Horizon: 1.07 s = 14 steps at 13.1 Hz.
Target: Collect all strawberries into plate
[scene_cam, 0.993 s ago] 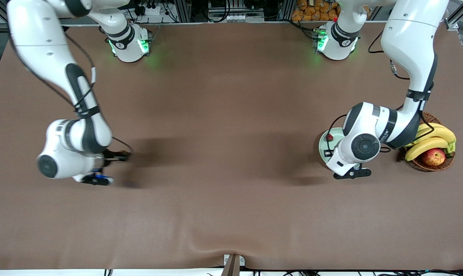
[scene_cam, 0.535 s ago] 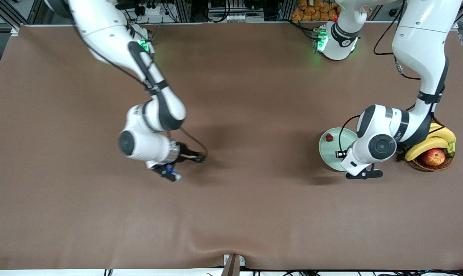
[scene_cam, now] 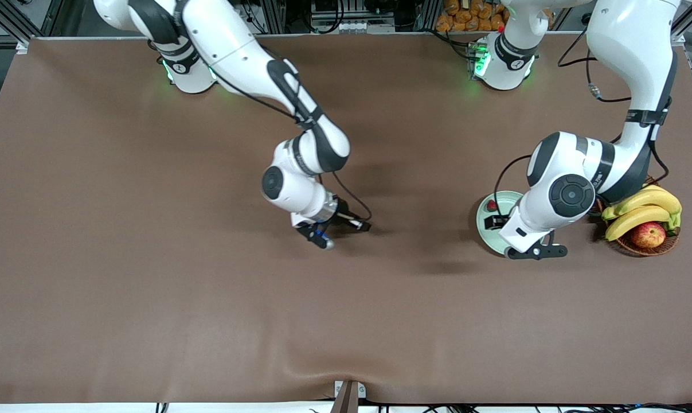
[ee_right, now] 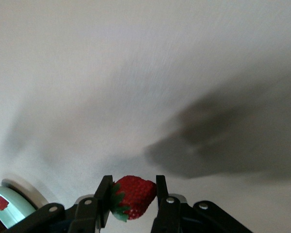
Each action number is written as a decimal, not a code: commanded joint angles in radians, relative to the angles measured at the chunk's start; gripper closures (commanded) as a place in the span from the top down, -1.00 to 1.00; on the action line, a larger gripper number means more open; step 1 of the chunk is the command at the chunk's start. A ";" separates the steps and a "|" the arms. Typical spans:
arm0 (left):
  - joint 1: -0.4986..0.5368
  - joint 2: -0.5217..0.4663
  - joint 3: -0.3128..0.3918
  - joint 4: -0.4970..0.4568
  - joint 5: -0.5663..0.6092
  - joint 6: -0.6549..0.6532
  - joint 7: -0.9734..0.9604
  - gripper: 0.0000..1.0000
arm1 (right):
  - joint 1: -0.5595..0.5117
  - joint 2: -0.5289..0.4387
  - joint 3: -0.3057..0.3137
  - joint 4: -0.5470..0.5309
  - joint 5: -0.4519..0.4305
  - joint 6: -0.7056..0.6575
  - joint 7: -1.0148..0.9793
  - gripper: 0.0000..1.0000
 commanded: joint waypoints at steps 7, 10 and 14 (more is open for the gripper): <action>-0.151 0.106 -0.016 0.064 -0.035 0.045 -0.256 1.00 | -0.201 -0.148 -0.020 -0.069 -0.108 -0.215 -0.011 1.00; -0.242 0.184 -0.016 0.161 -0.035 0.049 -0.437 1.00 | -0.392 -0.272 -0.020 -0.080 -0.407 -0.490 -0.038 1.00; -0.334 0.313 -0.015 0.295 -0.035 0.154 -0.626 1.00 | -0.519 -0.430 -0.015 -0.063 -0.780 -0.714 -0.161 1.00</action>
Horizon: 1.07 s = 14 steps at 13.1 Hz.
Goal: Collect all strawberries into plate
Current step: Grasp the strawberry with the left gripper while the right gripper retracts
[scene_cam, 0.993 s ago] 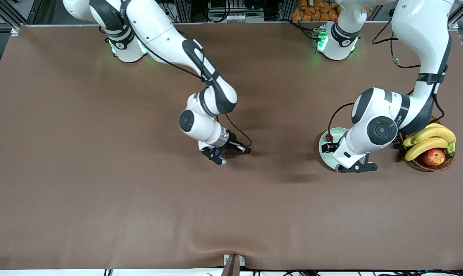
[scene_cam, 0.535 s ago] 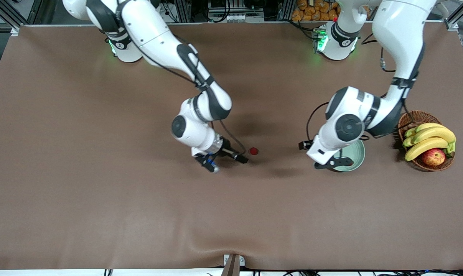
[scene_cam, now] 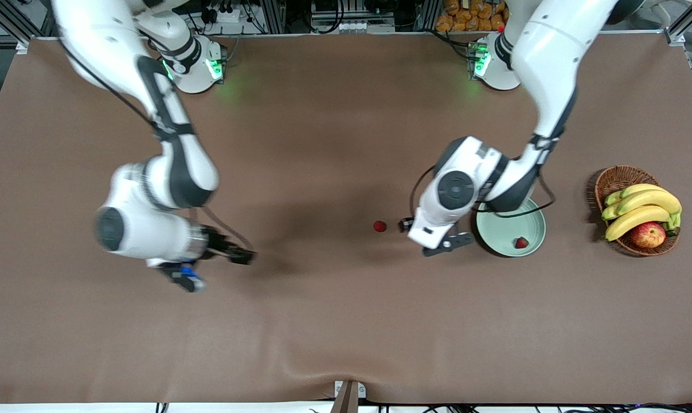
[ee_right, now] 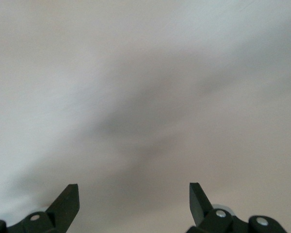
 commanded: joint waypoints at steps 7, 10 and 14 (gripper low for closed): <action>-0.115 0.131 0.018 0.076 0.003 0.191 -0.083 0.87 | -0.308 -0.286 0.086 -0.010 -0.167 -0.250 -0.472 1.00; -0.117 0.137 0.019 0.053 0.006 0.191 -0.092 0.57 | -0.382 -0.348 0.107 -0.014 -0.236 -0.278 -0.565 1.00; -0.129 0.137 0.021 0.028 0.008 0.188 -0.095 0.35 | -0.427 -0.406 0.107 -0.035 -0.300 -0.373 -0.569 1.00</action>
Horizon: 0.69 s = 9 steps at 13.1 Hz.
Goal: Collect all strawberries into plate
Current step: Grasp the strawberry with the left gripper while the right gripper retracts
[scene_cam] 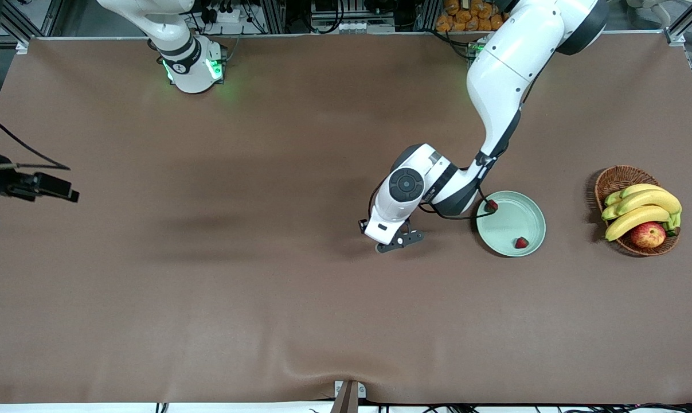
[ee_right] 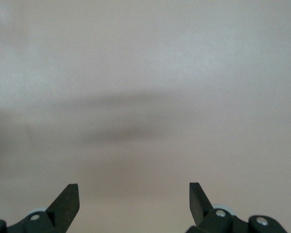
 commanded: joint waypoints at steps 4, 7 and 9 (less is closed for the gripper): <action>-0.005 -0.026 0.010 -0.016 0.044 -0.037 -0.011 -1.00 | -0.037 -0.097 0.027 -0.060 -0.121 -0.083 -0.027 1.00; 0.049 -0.120 0.004 -0.011 0.049 -0.149 0.064 -1.00 | -0.037 -0.111 0.027 -0.058 -0.121 -0.122 -0.027 1.00; 0.096 -0.189 -0.005 -0.014 0.035 -0.231 0.118 -1.00 | -0.034 -0.105 0.027 -0.056 -0.107 -0.115 -0.023 1.00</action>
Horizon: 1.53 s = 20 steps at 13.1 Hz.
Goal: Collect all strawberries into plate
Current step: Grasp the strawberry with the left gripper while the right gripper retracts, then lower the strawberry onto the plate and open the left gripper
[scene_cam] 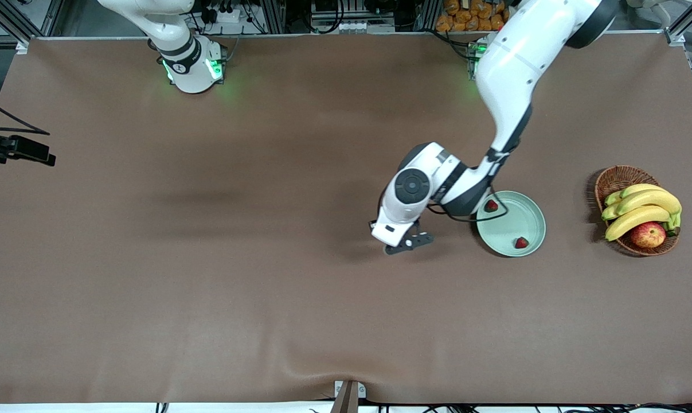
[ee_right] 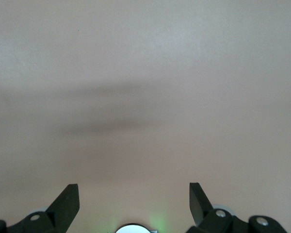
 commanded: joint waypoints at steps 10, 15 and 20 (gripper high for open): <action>0.342 -0.313 -0.018 -0.282 -0.001 -0.259 0.504 -1.00 | -0.015 -0.003 0.021 -0.036 0.006 0.082 -0.001 1.00; 0.392 -0.274 -0.015 -0.382 0.060 -0.141 0.542 -1.00 | -0.012 -0.001 0.024 -0.033 0.014 0.090 0.002 1.00; 0.450 -0.253 -0.016 -0.378 0.168 -0.088 0.550 0.43 | -0.023 -0.001 0.017 0.004 0.058 0.015 -0.006 1.00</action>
